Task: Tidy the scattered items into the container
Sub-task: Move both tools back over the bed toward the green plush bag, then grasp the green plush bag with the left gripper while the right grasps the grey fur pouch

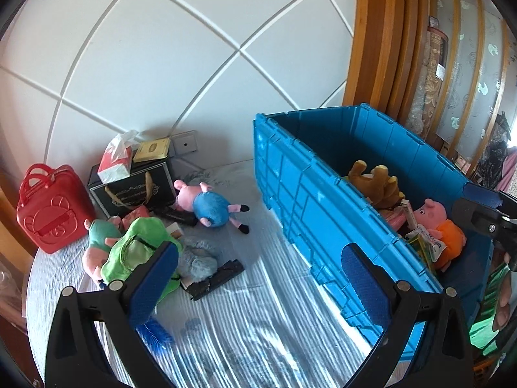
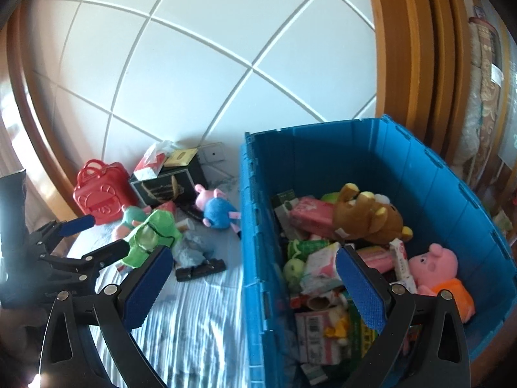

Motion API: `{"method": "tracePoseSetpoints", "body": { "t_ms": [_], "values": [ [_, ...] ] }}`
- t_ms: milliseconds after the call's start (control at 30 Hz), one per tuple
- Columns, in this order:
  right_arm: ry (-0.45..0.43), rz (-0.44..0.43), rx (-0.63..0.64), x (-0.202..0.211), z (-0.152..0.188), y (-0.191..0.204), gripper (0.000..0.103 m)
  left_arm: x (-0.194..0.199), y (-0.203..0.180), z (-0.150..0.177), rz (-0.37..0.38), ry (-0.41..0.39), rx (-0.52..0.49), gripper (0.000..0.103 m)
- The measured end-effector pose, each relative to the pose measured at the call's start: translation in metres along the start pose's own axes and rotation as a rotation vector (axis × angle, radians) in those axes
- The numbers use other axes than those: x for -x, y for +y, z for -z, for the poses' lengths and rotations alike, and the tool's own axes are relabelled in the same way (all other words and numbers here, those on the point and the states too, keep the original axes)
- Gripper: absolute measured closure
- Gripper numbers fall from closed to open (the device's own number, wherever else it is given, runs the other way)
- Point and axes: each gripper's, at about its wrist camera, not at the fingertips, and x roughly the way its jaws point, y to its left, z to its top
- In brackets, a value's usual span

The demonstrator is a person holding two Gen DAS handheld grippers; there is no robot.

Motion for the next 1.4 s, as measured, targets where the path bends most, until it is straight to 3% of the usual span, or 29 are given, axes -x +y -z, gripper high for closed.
{"method": "tracePoseSetpoints", "body": {
  "t_ms": [333, 567, 867, 1233, 1267, 1400],
  "values": [
    [0.05, -0.059, 0.055, -0.042, 0.011, 0.081, 0.001, -0.008, 0.115, 0.046, -0.124, 0.062, 0.096, 0.0],
    [0.126, -0.056, 0.079, -0.089, 0.044, 0.12, 0.001, -0.04, 0.176, 0.084, -0.172, 0.154, 0.148, 0.0],
    [0.251, -0.019, 0.083, -0.148, 0.088, 0.135, 0.001, -0.123, 0.232, 0.104, -0.208, 0.217, 0.155, 0.0],
    [0.319, -0.012, 0.107, -0.228, 0.111, 0.135, 0.001, -0.247, 0.266, 0.08, -0.167, 0.233, 0.069, 0.001],
    [0.319, -0.013, 0.112, -0.236, 0.112, 0.135, 0.001, -0.257, 0.267, 0.081, -0.166, 0.248, 0.063, 0.002],
    [0.322, -0.014, 0.138, -0.273, 0.113, 0.135, 0.001, -0.276, 0.27, 0.089, -0.163, 0.264, 0.061, 0.024]
  ]
}}
